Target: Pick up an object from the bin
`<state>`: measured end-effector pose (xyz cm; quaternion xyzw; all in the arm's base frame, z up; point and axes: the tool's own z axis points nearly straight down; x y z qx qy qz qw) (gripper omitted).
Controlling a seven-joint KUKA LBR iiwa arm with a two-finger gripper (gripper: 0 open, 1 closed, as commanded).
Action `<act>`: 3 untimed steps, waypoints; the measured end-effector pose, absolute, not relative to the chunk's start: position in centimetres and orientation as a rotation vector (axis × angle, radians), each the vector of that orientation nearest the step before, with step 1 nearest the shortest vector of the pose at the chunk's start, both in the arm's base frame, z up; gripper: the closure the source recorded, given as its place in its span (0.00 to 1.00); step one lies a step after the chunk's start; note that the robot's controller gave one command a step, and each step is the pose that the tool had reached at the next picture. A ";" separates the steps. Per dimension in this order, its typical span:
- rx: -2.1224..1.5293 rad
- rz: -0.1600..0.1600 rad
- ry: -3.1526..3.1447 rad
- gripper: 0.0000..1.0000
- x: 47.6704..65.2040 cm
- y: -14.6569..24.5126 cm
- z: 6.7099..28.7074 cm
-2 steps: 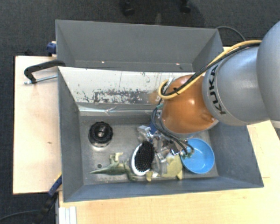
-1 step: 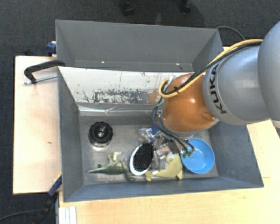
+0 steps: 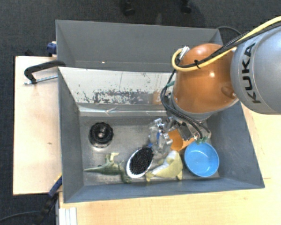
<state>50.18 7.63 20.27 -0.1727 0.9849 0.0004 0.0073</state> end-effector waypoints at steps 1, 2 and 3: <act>-0.302 0.002 3.129 1.00 51.1 6.7 13.3; -0.302 0.002 3.126 0.00 51.1 6.7 13.5; -1.222 0.002 2.894 0.00 50.2 10.1 7.0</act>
Offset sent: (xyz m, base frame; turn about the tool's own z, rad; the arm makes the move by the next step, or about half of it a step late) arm 0.0089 -0.0098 -0.0687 0.1544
